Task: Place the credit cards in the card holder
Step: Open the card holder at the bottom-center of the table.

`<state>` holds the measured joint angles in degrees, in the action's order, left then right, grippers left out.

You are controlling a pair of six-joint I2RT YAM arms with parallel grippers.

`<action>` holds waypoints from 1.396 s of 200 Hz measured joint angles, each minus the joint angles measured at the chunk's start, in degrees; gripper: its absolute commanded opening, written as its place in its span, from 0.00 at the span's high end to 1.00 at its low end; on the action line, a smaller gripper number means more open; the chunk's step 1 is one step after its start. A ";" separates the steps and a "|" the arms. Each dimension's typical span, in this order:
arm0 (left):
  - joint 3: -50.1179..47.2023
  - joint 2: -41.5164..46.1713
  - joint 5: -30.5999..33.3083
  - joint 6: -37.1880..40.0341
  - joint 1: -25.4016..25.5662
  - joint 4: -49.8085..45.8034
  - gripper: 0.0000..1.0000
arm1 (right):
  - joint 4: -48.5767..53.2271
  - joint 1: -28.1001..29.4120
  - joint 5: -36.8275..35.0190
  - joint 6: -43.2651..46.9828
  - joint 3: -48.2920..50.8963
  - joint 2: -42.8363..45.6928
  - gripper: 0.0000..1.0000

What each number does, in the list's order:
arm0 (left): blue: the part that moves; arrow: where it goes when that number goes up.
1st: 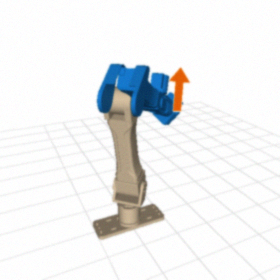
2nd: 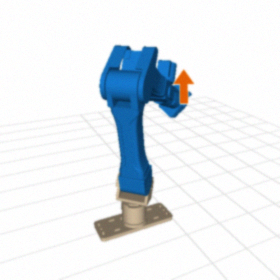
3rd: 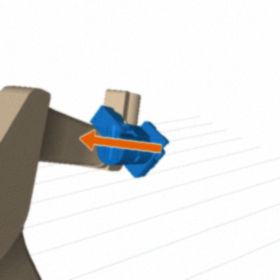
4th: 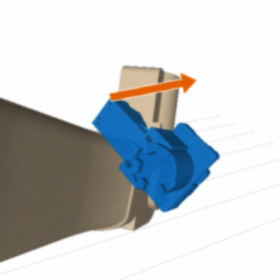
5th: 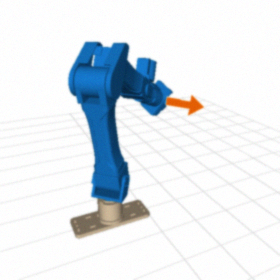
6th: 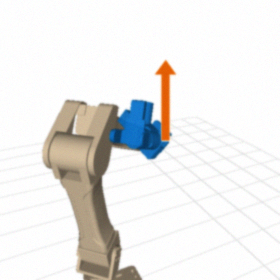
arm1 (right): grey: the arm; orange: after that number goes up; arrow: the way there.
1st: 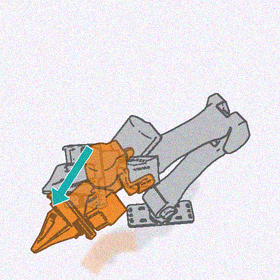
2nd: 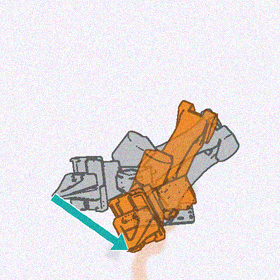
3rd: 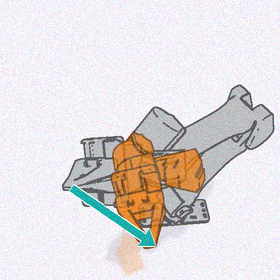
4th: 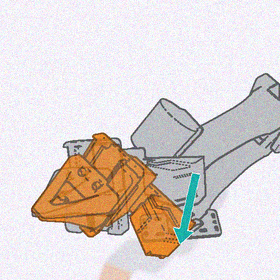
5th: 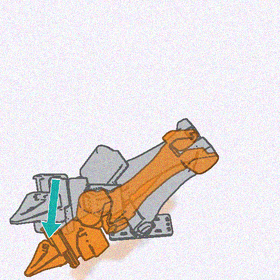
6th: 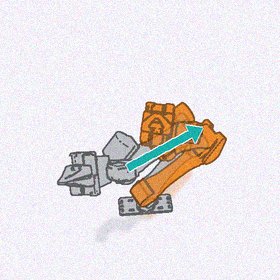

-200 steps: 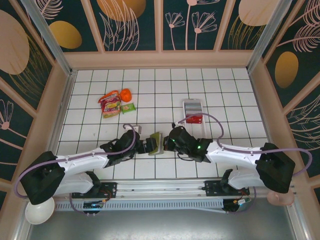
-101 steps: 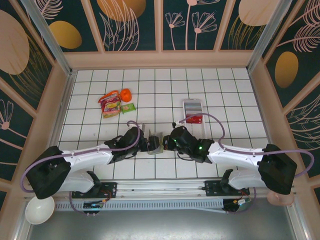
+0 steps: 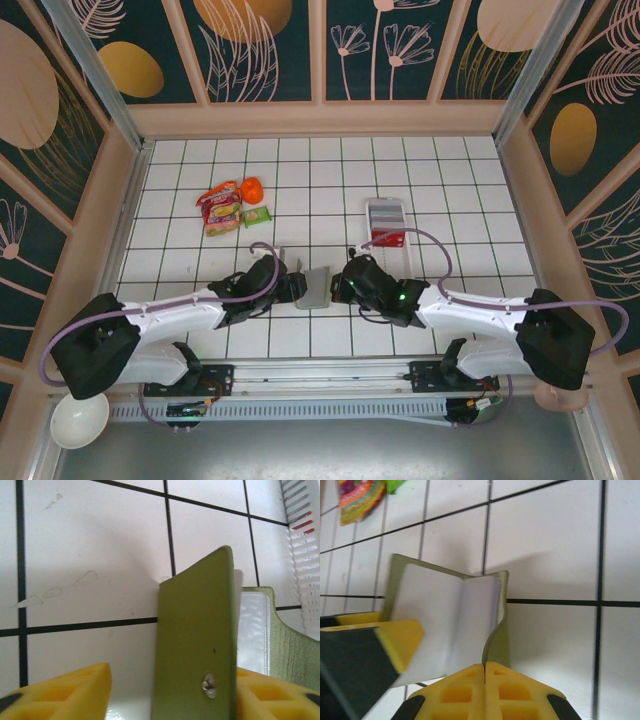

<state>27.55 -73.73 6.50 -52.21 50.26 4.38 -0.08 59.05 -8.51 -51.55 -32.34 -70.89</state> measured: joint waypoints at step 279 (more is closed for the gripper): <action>-9.57 6.32 -2.43 -2.27 0.00 7.41 0.80 | 7.06 0.13 0.79 5.55 -19.37 -23.39 0.57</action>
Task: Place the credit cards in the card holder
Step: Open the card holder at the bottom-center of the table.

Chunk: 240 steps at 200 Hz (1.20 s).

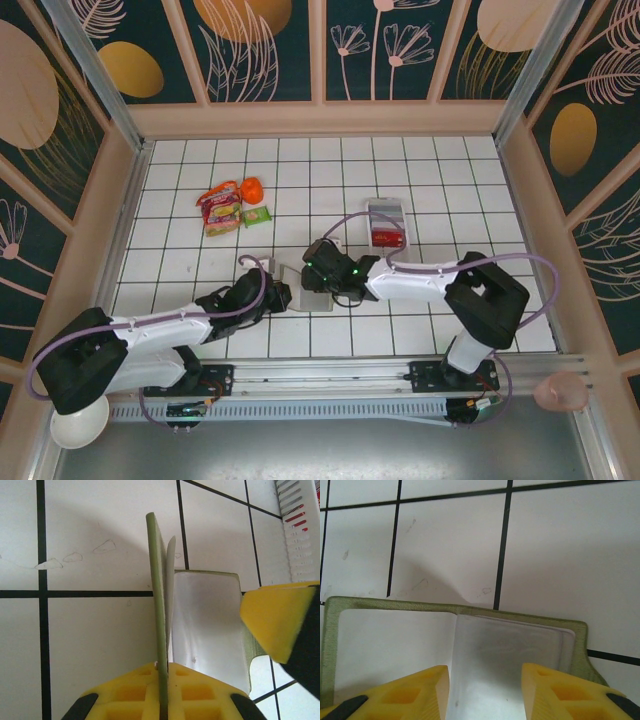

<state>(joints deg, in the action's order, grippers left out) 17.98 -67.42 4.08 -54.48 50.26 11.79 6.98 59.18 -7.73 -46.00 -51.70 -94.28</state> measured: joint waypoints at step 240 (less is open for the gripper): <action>-10.91 9.25 4.90 -4.87 0.00 -0.11 0.88 | -8.81 1.40 7.26 -4.55 -0.02 -6.10 0.53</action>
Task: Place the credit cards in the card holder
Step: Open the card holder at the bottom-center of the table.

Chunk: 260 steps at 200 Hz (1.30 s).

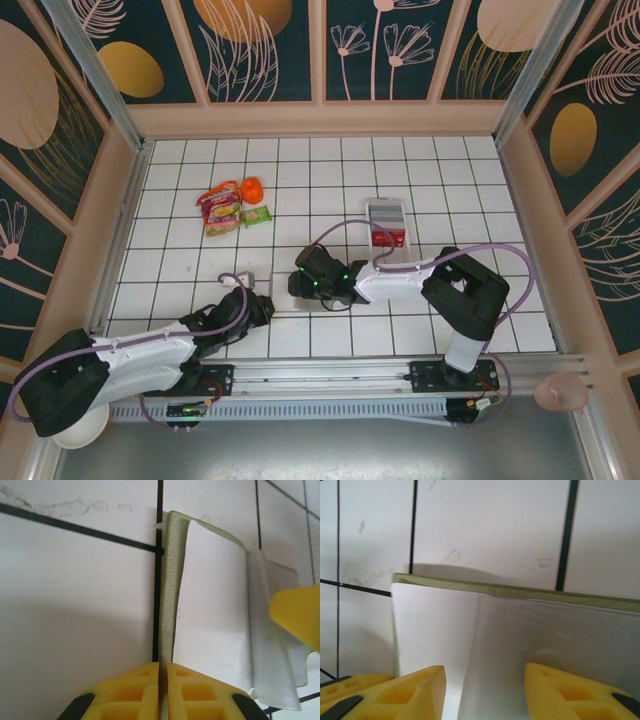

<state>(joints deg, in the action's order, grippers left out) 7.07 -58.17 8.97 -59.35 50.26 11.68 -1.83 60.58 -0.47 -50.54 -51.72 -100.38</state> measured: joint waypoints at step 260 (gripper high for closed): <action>-0.35 4.61 -0.94 0.61 0.00 -0.42 0.65 | -11.30 1.14 3.63 -5.38 -1.46 -0.35 0.53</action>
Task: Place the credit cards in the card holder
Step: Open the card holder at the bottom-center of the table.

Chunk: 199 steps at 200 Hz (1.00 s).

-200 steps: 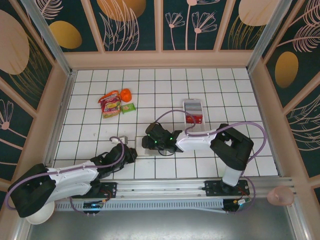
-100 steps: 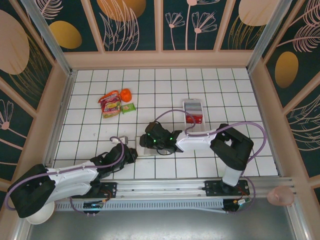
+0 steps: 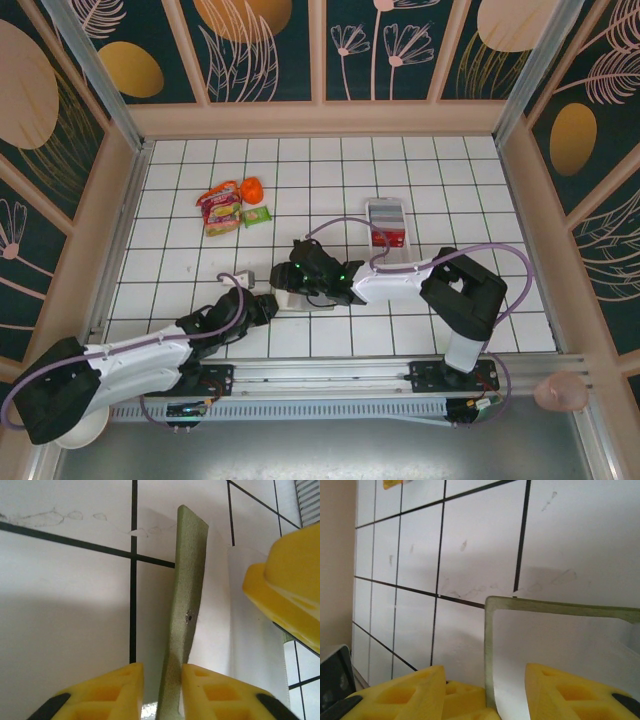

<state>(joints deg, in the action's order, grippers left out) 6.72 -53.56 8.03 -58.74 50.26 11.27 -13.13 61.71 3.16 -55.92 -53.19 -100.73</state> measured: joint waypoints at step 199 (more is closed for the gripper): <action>-2.86 17.97 -4.26 0.55 0.00 -6.80 0.63 | -19.17 -0.98 6.12 -3.37 1.60 -9.29 0.54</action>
<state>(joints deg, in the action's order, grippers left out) 3.86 -35.59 3.77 -58.19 50.26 4.47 -32.29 60.73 9.28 -59.29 -51.59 -110.02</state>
